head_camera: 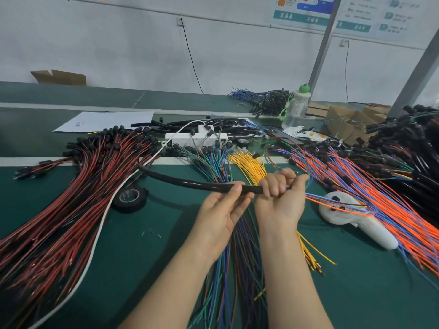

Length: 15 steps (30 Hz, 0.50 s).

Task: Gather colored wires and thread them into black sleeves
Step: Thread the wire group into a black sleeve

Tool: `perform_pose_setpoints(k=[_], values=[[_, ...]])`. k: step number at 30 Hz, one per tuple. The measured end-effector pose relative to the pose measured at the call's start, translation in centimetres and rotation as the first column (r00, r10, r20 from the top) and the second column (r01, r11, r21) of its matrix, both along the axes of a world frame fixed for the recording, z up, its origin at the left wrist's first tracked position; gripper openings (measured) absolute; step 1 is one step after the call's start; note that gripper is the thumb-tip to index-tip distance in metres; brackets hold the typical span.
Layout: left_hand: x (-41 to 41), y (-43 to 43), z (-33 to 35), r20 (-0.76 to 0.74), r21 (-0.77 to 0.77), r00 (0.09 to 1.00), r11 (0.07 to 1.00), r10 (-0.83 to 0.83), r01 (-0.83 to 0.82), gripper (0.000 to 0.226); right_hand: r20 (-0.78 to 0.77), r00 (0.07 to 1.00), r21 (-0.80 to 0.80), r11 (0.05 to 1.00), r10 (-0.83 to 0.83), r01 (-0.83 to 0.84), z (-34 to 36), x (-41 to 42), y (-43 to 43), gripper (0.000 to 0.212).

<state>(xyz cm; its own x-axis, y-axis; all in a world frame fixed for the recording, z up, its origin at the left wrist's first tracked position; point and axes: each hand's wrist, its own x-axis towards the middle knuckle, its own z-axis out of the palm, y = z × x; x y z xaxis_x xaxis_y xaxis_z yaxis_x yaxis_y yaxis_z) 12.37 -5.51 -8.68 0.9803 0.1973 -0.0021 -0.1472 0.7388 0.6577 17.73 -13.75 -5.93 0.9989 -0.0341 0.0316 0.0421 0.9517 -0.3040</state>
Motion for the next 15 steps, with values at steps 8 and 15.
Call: perform_pose_setpoints(k=[8, 15], values=[[0.2, 0.6, 0.7, 0.125, 0.221, 0.976, 0.954, 0.176, -0.200, 0.009, 0.023, 0.978, -0.641, 0.754, 0.206, -0.144, -1.2, -1.4, 4.0, 0.058], [-0.6, 5.7, 2.1, 0.096, 0.148, 0.925, 0.914, 0.366, -0.377, 0.017, 0.068, 0.951, -0.045, 0.953, 0.302, -0.299, 0.9, 1.6, 0.0, 0.034]])
